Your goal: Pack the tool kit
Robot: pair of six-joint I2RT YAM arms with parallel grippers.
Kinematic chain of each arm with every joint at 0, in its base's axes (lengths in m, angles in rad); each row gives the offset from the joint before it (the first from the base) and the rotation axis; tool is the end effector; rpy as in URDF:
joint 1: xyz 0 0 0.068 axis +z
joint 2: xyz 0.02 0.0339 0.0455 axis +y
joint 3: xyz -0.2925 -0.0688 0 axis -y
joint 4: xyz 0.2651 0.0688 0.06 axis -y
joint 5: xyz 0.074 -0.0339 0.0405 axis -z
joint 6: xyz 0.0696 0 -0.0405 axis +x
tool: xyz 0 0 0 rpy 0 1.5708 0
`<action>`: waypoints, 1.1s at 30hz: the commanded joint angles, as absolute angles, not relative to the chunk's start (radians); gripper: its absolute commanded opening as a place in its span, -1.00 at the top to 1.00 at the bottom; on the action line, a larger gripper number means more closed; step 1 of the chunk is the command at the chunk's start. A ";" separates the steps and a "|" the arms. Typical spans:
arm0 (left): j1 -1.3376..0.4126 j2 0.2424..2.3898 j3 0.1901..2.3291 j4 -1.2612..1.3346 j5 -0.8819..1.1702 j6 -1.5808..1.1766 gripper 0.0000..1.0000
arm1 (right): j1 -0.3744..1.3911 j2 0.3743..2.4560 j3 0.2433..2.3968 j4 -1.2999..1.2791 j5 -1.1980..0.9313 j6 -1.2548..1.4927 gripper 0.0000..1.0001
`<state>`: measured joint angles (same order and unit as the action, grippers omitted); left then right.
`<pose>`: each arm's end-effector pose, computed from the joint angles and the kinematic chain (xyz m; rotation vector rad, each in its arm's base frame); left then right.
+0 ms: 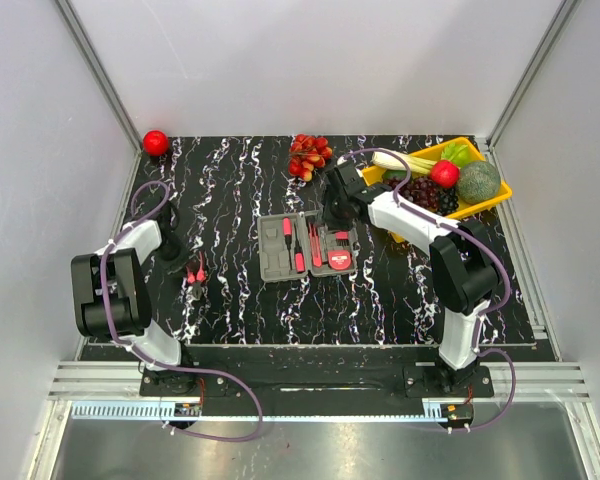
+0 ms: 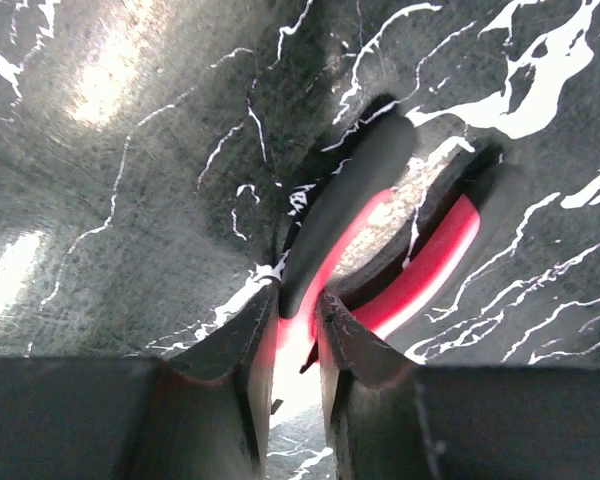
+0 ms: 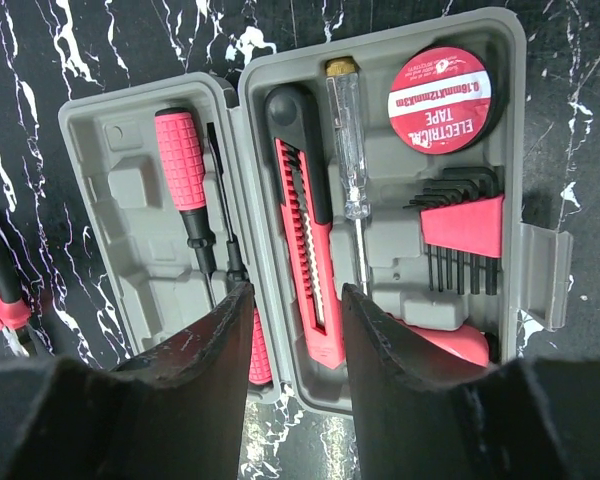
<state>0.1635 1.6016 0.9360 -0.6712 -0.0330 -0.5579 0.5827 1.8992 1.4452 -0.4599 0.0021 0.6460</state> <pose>0.3034 0.0524 0.1497 -1.0308 2.7167 -0.0199 0.3897 0.2566 0.2143 0.0819 2.5571 0.5004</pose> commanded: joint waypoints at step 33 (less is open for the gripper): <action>-0.333 1.833 1.505 -0.696 0.084 -0.715 1.00 | 0.554 1.884 1.425 -0.422 -0.048 0.670 0.10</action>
